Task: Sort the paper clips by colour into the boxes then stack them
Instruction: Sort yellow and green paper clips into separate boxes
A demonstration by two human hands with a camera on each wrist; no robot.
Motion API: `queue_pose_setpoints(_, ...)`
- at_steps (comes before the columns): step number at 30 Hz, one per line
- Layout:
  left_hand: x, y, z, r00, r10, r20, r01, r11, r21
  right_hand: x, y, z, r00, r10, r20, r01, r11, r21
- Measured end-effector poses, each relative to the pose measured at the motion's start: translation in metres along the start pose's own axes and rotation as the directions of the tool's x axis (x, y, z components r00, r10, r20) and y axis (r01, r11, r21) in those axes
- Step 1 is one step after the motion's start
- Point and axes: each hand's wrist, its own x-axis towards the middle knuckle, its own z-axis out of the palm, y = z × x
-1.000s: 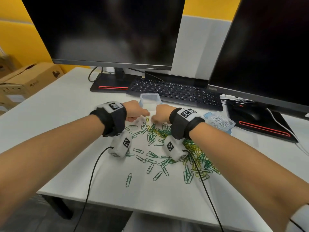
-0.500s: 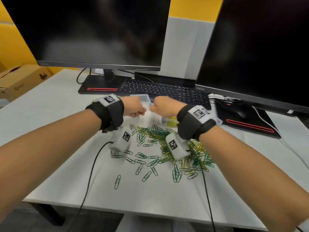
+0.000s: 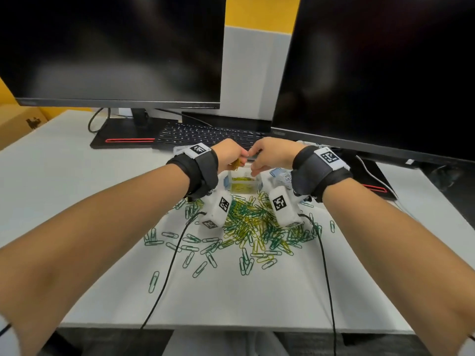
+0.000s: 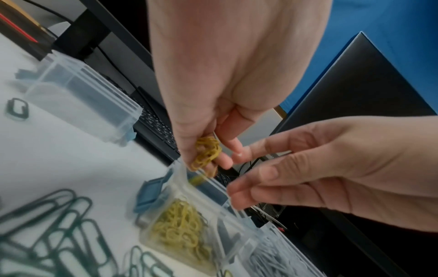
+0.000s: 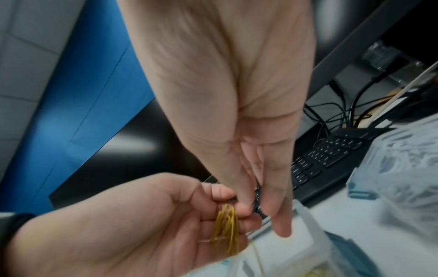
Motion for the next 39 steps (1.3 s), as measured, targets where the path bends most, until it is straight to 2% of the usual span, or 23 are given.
queue_pose_setpoints(4,-0.005,-0.003,-0.003,1.0,0.014,-0.001,-0.014,0.998,-0.059,-0.008,0.0,0.001,0.997,0.009,-0.081,0.006,0.984,0.179)
queue_pose_setpoints(7,-0.012,-0.003,-0.003,0.998,0.066,-0.011,-0.067,0.991,-0.118,-0.012,-0.009,0.009,0.986,0.019,-0.164,-0.003,0.995,0.099)
queue_pose_setpoints(9,-0.018,-0.001,-0.008,0.996,0.084,-0.042,-0.089,0.987,-0.134,-0.015,-0.014,0.018,0.992,0.023,-0.127,-0.02,1.0,0.022)
queue_pose_setpoints(10,-0.02,-0.001,-0.014,0.995,0.084,-0.053,-0.09,0.989,-0.12,-0.017,-0.016,0.023,0.997,-0.009,-0.08,0.011,1.0,0.02)
queue_pose_setpoints(12,-0.027,-0.005,-0.031,0.999,0.041,-0.032,-0.042,0.999,-0.014,-0.022,-0.019,0.033,0.99,-0.141,0.024,0.139,0.989,0.057)
queue_pose_setpoints(14,-0.039,-0.014,-0.053,0.998,-0.058,0.011,0.055,0.984,0.168,-0.026,-0.026,0.044,0.959,-0.272,0.083,0.274,0.962,-0.015)
queue_pose_setpoints(16,-0.053,-0.027,-0.072,0.989,-0.15,0.003,0.139,0.924,0.357,-0.024,-0.034,0.058,0.937,-0.327,0.123,0.343,0.926,-0.157)
queue_pose_setpoints(19,-0.067,-0.047,-0.088,0.98,-0.197,-0.04,0.177,0.755,0.631,-0.019,-0.046,0.082,0.922,-0.317,0.222,0.38,0.852,-0.36)
queue_pose_setpoints(22,-0.072,-0.066,-0.086,0.979,-0.202,0.01,0.11,0.576,0.81,-0.018,-0.047,0.095,0.903,-0.368,0.222,0.429,0.805,-0.41)
queue_pose_setpoints(24,-0.07,-0.078,-0.081,0.988,-0.144,0.056,0.026,0.513,0.858,-0.021,-0.041,0.097,0.89,-0.4,0.219,0.456,0.803,-0.383)
queue_pose_setpoints(26,-0.069,-0.083,-0.082,0.992,-0.088,0.086,-0.024,0.547,0.837,-0.023,-0.028,0.091,0.892,-0.405,0.202,0.452,0.827,-0.336)
queue_pose_setpoints(28,-0.072,-0.083,-0.087,0.994,-0.064,0.087,-0.031,0.601,0.798,-0.026,-0.014,0.08,0.91,-0.395,0.123,0.414,0.878,-0.239)
queue_pose_setpoints(30,-0.072,-0.082,-0.093,0.996,-0.031,0.079,-0.041,0.649,0.76,-0.029,-0.002,0.066,0.936,-0.349,0.056,0.348,0.937,0.013)
queue_pose_setpoints(32,-0.073,-0.08,-0.097,0.997,-0.005,0.073,-0.048,0.714,0.698,-0.036,0.003,0.056,0.958,-0.271,0.091,0.222,0.905,0.364)
queue_pose_setpoints(33,-0.074,-0.08,-0.098,0.998,0.003,0.068,-0.048,0.746,0.664,-0.04,0.004,0.052,0.965,-0.236,0.116,0.158,0.873,0.461)
queue_pose_setpoints(36,-0.076,-0.077,-0.099,0.998,0.044,0.037,-0.058,0.791,0.609,-0.044,0.004,0.046,0.982,-0.152,0.113,0.083,0.883,0.461)
queue_pose_setpoints(37,-0.077,-0.076,-0.099,0.998,0.066,0.023,-0.066,0.784,0.617,-0.045,0.002,0.044,0.986,-0.133,0.097,0.084,0.913,0.4)
queue_pose_setpoints(39,-0.077,-0.076,-0.1,0.997,0.073,0.013,-0.067,0.806,0.588,-0.047,-0.004,0.04,0.989,-0.138,0.055,0.132,0.986,0.101)
